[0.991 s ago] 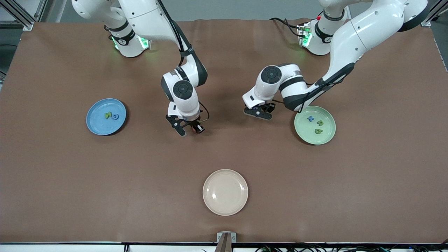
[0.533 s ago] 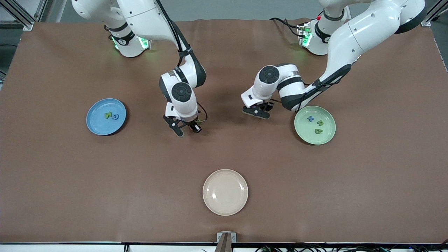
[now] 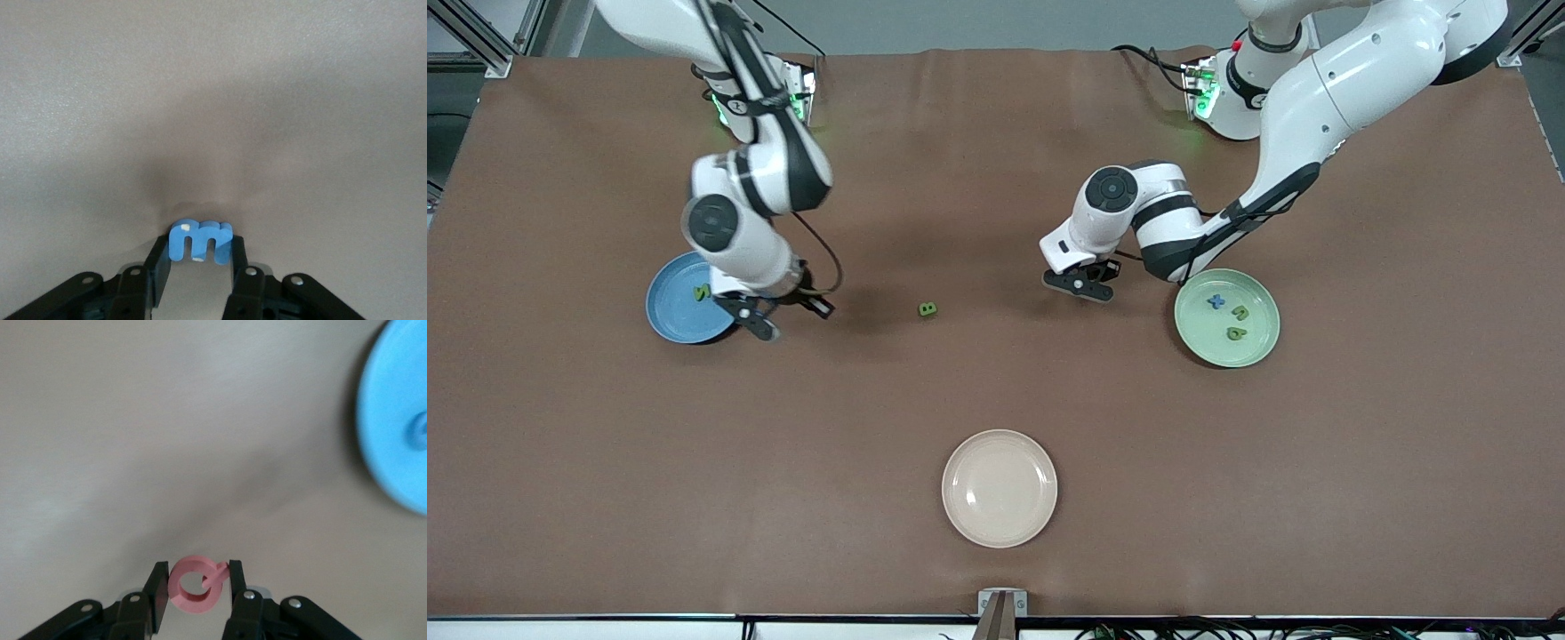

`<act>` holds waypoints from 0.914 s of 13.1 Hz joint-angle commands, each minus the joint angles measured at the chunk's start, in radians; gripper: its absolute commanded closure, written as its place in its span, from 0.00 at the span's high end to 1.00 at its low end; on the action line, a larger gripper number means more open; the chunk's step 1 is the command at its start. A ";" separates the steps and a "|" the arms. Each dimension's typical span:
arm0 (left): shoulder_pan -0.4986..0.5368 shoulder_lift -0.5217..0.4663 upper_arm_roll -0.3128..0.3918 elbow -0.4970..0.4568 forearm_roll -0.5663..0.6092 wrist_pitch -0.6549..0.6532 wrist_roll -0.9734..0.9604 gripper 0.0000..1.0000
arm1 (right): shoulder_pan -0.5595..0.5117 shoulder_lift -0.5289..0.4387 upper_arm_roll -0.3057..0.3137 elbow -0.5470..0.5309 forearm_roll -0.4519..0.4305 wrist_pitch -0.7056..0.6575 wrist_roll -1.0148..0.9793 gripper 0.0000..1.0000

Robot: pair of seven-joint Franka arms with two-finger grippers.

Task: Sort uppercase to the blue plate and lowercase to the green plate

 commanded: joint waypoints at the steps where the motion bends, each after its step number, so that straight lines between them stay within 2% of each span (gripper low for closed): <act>1: 0.013 -0.007 0.007 -0.003 0.000 0.013 0.015 0.26 | -0.115 -0.112 0.016 -0.157 -0.106 0.062 -0.118 0.00; 3: 0.047 -0.030 -0.008 -0.006 -0.006 -0.001 0.027 0.26 | -0.204 -0.117 0.018 -0.226 -0.194 0.146 -0.188 0.00; 7: 0.228 -0.030 -0.166 -0.007 -0.006 -0.139 0.087 0.27 | -0.402 -0.108 0.019 -0.315 -0.208 0.314 -0.467 0.01; 12: 0.512 -0.030 -0.279 -0.079 -0.006 -0.228 0.251 0.27 | -0.422 -0.106 0.023 -0.394 -0.207 0.374 -0.494 0.02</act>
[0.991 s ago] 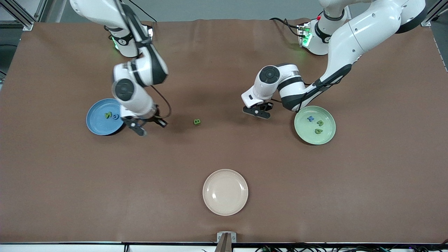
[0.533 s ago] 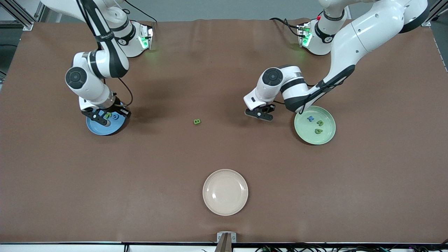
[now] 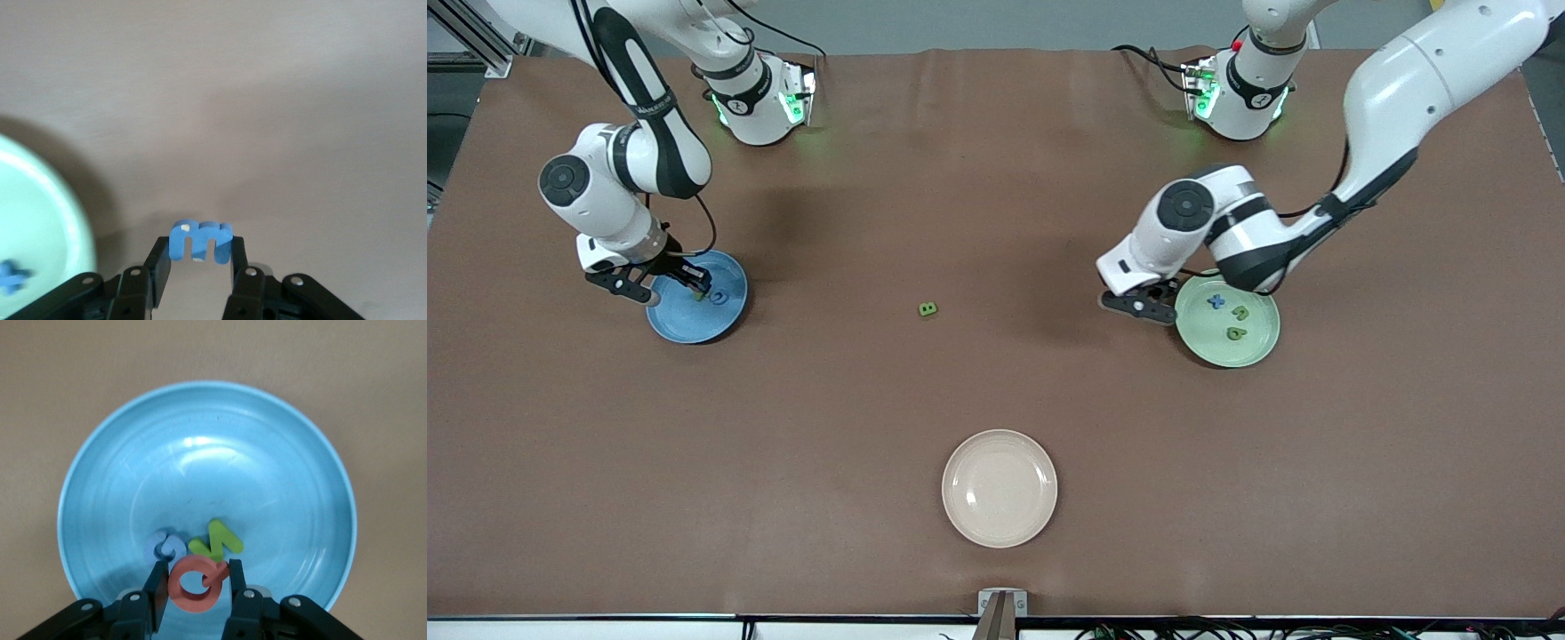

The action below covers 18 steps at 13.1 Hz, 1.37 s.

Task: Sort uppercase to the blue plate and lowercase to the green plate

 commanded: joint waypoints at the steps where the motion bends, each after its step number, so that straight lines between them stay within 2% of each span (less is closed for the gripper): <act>1: 0.130 -0.025 -0.054 -0.064 -0.006 -0.033 0.071 0.27 | -0.009 -0.023 0.015 -0.058 -0.019 0.027 0.009 0.02; 5: 0.239 -0.025 -0.055 -0.087 0.003 -0.034 0.157 0.27 | -0.002 -0.023 0.018 -0.073 -0.019 0.025 0.015 0.02; 6: 0.259 -0.027 -0.055 -0.098 0.004 -0.034 0.174 0.27 | -0.002 -0.021 0.018 -0.072 -0.019 0.021 0.016 0.09; 7: 0.279 -0.025 -0.055 -0.107 0.030 -0.034 0.191 0.27 | -0.002 -0.021 0.018 -0.072 -0.018 0.016 0.019 0.38; 8: 0.290 -0.022 -0.054 -0.111 0.050 -0.033 0.199 0.27 | -0.002 -0.023 0.018 -0.072 -0.013 0.016 0.019 0.89; 9: 0.291 -0.019 -0.049 -0.113 0.066 -0.033 0.202 0.27 | -0.002 -0.023 0.018 -0.072 -0.012 0.015 0.021 1.00; 13: 0.287 -0.004 -0.014 -0.108 0.161 -0.005 0.255 0.27 | 0.024 -0.024 0.020 -0.066 -0.010 0.013 0.065 1.00; 15: 0.278 -0.002 0.004 -0.101 0.170 0.030 0.301 0.27 | 0.119 -0.024 0.020 -0.052 -0.010 0.013 0.213 1.00; 18: 0.226 -0.002 0.069 -0.084 0.189 0.094 0.311 0.27 | 0.321 -0.023 0.020 0.018 -0.008 0.004 0.530 1.00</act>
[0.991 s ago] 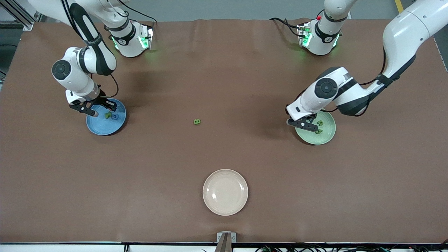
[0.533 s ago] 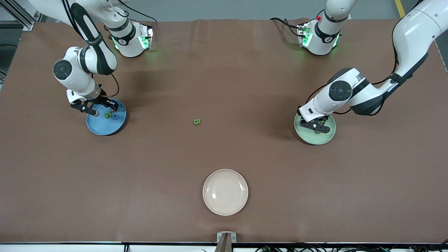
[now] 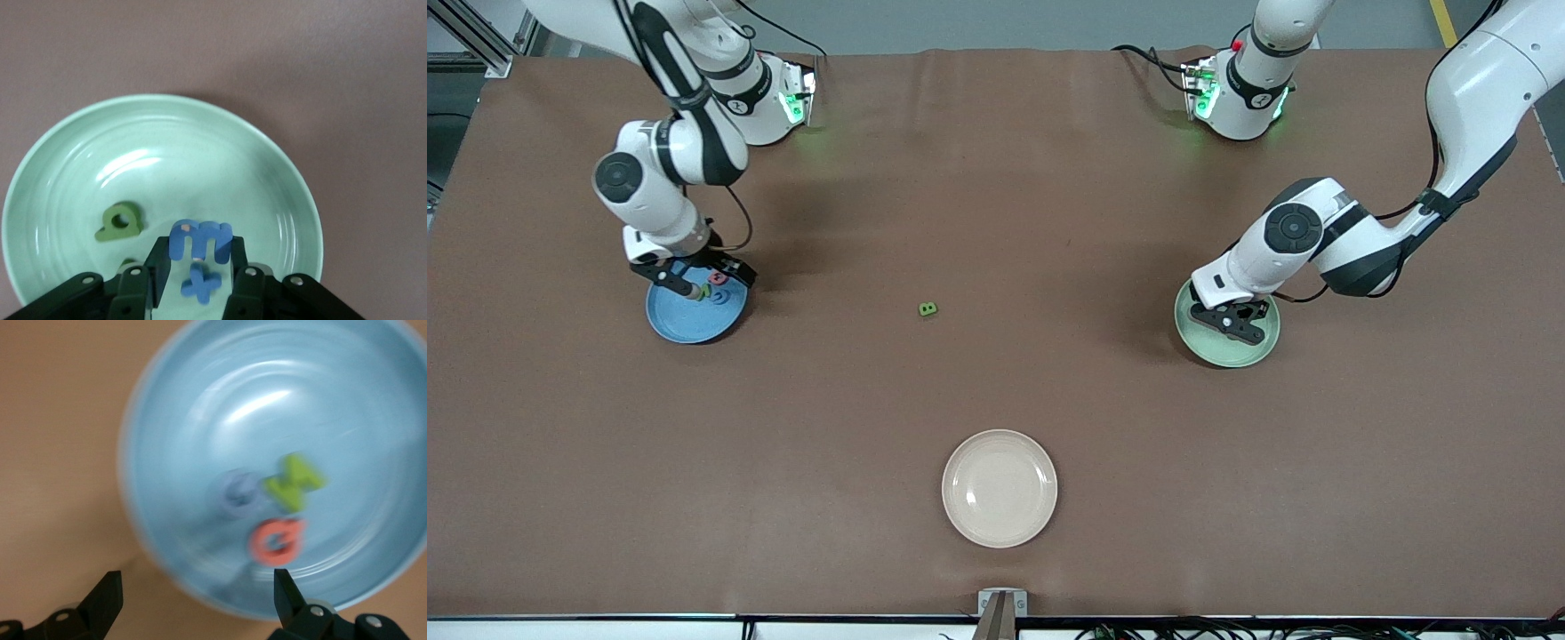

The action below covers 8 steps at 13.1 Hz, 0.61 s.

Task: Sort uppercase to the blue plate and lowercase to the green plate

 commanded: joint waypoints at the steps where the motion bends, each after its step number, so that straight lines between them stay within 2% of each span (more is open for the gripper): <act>1: -0.052 -0.003 0.053 0.021 0.023 0.043 0.012 0.28 | 0.181 -0.018 -0.004 0.081 -0.009 -0.049 0.285 1.00; 3: -0.054 -0.003 0.064 0.023 0.025 0.053 0.012 0.30 | 0.293 0.005 -0.004 0.175 0.000 -0.116 0.497 1.00; 4: -0.054 -0.003 0.064 0.023 0.025 0.053 0.012 0.37 | 0.349 0.028 -0.004 0.216 0.023 -0.123 0.607 1.00; 5: -0.052 -0.005 0.064 0.023 0.023 0.053 0.010 0.52 | 0.399 0.068 -0.004 0.264 0.064 -0.121 0.708 1.00; 6: -0.051 -0.006 0.064 0.024 0.023 0.053 0.009 0.62 | 0.434 0.114 -0.004 0.314 0.097 -0.124 0.778 1.00; 7: -0.048 -0.009 0.066 0.027 0.023 0.053 0.004 0.79 | 0.456 0.164 -0.004 0.365 0.108 -0.126 0.842 1.00; 8: -0.048 -0.011 0.064 0.030 0.014 0.048 -0.006 0.92 | 0.470 0.217 -0.004 0.420 0.109 -0.127 0.917 1.00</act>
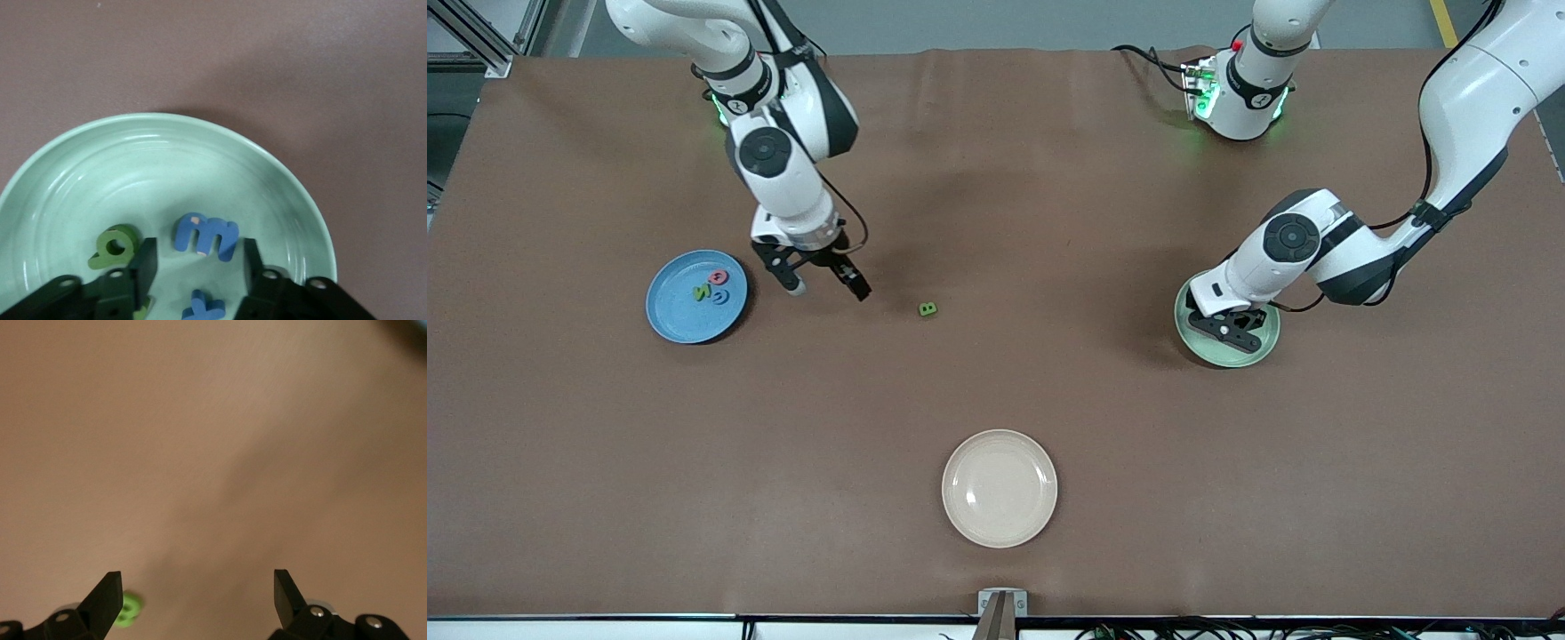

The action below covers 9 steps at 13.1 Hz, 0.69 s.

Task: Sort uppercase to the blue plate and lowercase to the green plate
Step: 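Reach the right gripper to the green B while the left gripper withdraws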

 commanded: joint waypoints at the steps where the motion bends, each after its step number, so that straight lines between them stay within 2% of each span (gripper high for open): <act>1: -0.002 -0.013 0.002 0.019 0.002 0.001 -0.018 1.00 | 0.046 0.199 -0.012 0.197 0.025 -0.014 0.210 1.00; 3: 0.004 -0.019 -0.002 0.019 0.002 0.000 -0.048 1.00 | 0.062 0.307 -0.009 0.327 0.027 -0.071 0.321 1.00; 5: 0.007 -0.019 -0.002 0.027 0.002 -0.002 -0.049 1.00 | 0.066 0.374 0.009 0.416 0.041 -0.106 0.377 1.00; 9: 0.014 -0.016 -0.004 0.054 -0.003 -0.003 -0.044 1.00 | 0.075 0.439 0.050 0.446 0.045 -0.105 0.411 1.00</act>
